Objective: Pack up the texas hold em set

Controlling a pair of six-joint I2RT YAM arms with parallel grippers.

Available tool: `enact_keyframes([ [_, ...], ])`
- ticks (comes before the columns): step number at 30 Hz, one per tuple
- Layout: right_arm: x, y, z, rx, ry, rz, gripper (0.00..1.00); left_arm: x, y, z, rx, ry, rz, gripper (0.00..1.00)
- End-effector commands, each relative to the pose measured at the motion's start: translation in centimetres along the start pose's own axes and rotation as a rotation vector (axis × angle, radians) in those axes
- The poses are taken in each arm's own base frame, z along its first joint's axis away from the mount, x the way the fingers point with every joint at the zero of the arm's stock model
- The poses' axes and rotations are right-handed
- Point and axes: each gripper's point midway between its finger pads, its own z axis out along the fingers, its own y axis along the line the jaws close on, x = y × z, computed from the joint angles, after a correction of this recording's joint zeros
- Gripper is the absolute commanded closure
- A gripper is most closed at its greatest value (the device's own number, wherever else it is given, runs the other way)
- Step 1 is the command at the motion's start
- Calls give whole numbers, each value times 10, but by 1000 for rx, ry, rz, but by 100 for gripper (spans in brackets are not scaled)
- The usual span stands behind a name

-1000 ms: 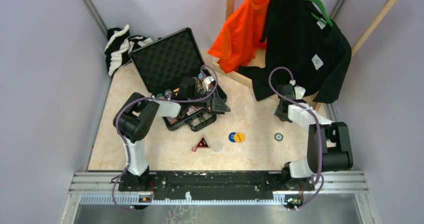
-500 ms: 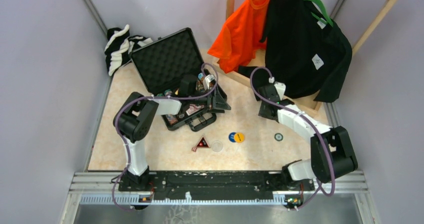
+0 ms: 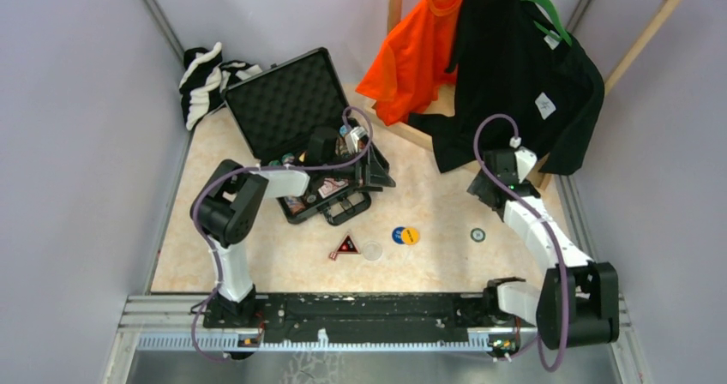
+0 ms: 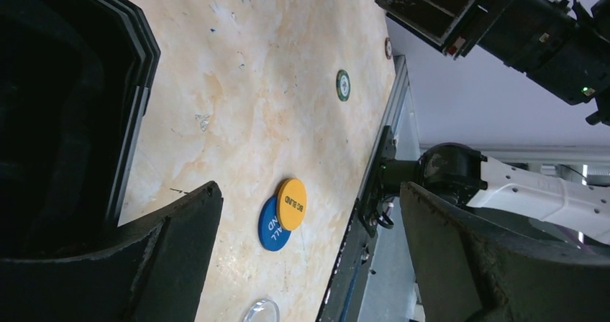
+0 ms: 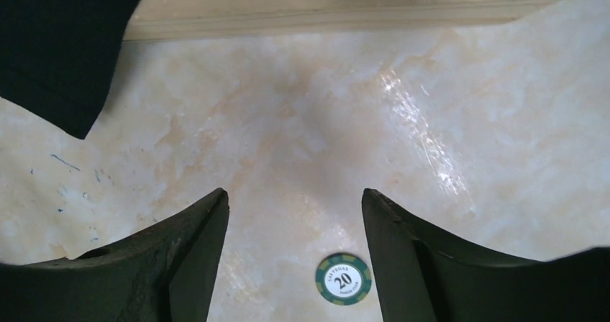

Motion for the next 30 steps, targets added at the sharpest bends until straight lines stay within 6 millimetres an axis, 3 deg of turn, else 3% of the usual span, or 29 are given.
enact_keyframes([
  [1, 2, -9, -7, -24, -2, 62, 30, -17, -18, -3, -33, -67, 116, 2],
  [5, 15, -37, -7, 107, 2, 141, 19, -17, -17, -3, -92, -81, 161, 1],
  [11, 7, -80, -10, 202, -85, 391, 14, -16, -21, -10, -99, -101, 190, 1],
  [15, -2, -132, -32, 437, -248, 485, 13, -16, -27, -10, -94, -111, 197, 1],
  [21, 8, -189, -43, 606, -361, 685, 18, -3, -52, 6, -33, -81, 215, 1],
  [30, 26, -244, -51, 820, -358, 925, 19, 26, -74, 12, 19, -43, 231, 1],
])
